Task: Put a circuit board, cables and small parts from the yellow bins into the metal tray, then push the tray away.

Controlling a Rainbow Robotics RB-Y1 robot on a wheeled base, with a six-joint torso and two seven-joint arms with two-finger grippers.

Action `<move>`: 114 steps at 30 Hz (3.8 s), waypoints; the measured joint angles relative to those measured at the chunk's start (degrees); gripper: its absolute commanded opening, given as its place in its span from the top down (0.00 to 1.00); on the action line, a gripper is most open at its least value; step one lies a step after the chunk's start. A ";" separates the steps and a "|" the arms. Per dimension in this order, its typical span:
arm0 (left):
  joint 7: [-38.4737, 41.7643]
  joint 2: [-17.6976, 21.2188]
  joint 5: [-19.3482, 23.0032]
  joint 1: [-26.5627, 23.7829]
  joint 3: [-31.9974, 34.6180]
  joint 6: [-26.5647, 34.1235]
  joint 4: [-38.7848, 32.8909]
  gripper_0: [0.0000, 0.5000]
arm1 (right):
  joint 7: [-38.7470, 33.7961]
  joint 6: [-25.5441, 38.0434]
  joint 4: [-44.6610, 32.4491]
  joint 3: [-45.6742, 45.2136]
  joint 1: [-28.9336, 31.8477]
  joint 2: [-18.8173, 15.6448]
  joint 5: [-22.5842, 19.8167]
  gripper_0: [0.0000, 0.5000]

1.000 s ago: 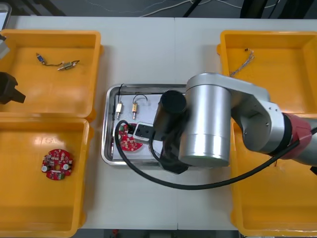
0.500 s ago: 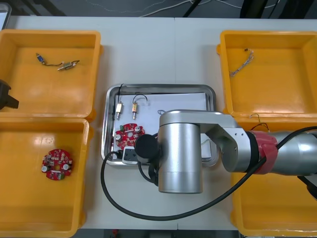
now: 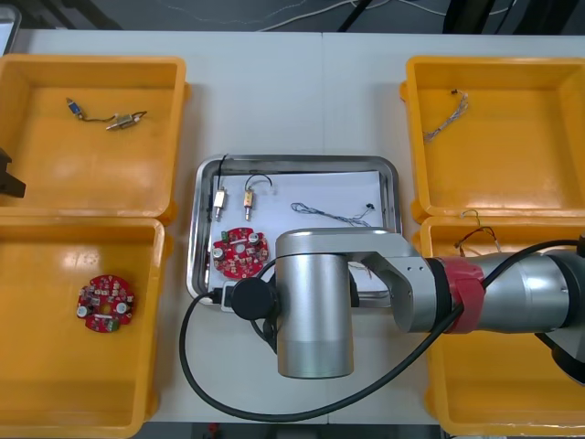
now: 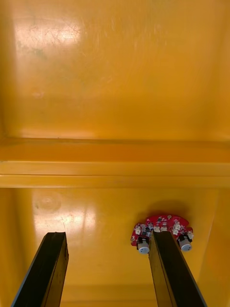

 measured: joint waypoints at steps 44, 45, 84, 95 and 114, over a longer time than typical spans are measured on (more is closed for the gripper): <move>0.00 0.00 -0.59 0.00 0.00 0.00 -0.98 0.00 | 0.17 -1.84 3.97 0.00 -3.68 0.68 5.19 1.00; 0.00 0.00 -0.59 0.00 0.00 0.00 -0.98 0.00 | 0.36 -1.96 4.49 0.01 -4.06 0.67 5.46 1.00; 0.01 0.01 -0.60 0.00 0.00 0.00 -1.01 0.00 | 12.77 -10.74 23.95 0.00 -15.94 0.55 3.70 1.00; 0.01 0.01 -0.60 0.00 0.00 0.00 -1.01 0.00 | 12.77 -13.58 28.56 0.00 -18.42 0.91 3.64 1.00; 0.01 0.01 -0.60 0.00 0.00 0.00 -1.02 0.00 | 14.73 -27.15 36.52 0.00 -20.05 2.43 3.63 1.00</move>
